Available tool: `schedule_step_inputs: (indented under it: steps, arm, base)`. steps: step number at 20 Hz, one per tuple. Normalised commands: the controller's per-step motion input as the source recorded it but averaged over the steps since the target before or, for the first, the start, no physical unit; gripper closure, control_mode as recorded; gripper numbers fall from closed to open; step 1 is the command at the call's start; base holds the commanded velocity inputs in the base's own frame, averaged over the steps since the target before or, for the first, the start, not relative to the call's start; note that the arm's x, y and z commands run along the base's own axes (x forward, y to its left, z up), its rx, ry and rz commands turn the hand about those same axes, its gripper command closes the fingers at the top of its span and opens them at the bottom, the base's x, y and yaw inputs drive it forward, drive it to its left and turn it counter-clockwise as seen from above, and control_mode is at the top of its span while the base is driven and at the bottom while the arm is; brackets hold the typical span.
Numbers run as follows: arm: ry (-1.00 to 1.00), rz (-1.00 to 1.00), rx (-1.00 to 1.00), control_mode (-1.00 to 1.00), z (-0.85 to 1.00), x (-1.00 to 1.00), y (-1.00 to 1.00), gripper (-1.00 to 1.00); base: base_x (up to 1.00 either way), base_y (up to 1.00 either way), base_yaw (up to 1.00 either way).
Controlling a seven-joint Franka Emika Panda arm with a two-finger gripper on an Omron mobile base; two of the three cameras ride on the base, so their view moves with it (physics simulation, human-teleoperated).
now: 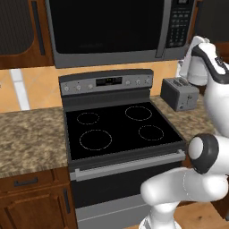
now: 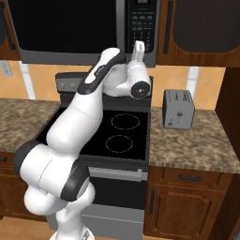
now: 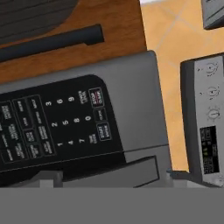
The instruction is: Pick the eggplant from the sink and place it in the bowl. Then pick the bowl and place it in the microwave. Then close the microwave door and press the start button.
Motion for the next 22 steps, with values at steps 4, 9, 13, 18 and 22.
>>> schedule_step_inputs:
  steps: [4, 9, 13, 18, 22]
  arm:
    - [-0.18, 0.18, 0.05, -1.00, 0.28, 0.13, -0.19, 1.00]
    - [-0.04, 0.13, 0.04, -1.00, 0.47, 0.48, 0.00, 1.00]
    - [0.00, 0.01, 0.03, -1.00, 0.36, 0.50, -0.12, 1.00]
    - [0.00, 0.00, 0.01, -1.00, 0.07, 0.47, -0.08, 1.00]
    - [0.00, 0.02, 0.00, -1.00, 0.00, 0.39, 0.00, 1.00]
  base:
    - [0.00, 0.00, 0.00]
    - [0.00, 0.00, 0.00]
    - [0.00, 0.00, 0.00]
    - [0.00, 0.00, 0.00]
    - [0.00, 0.00, 0.00]
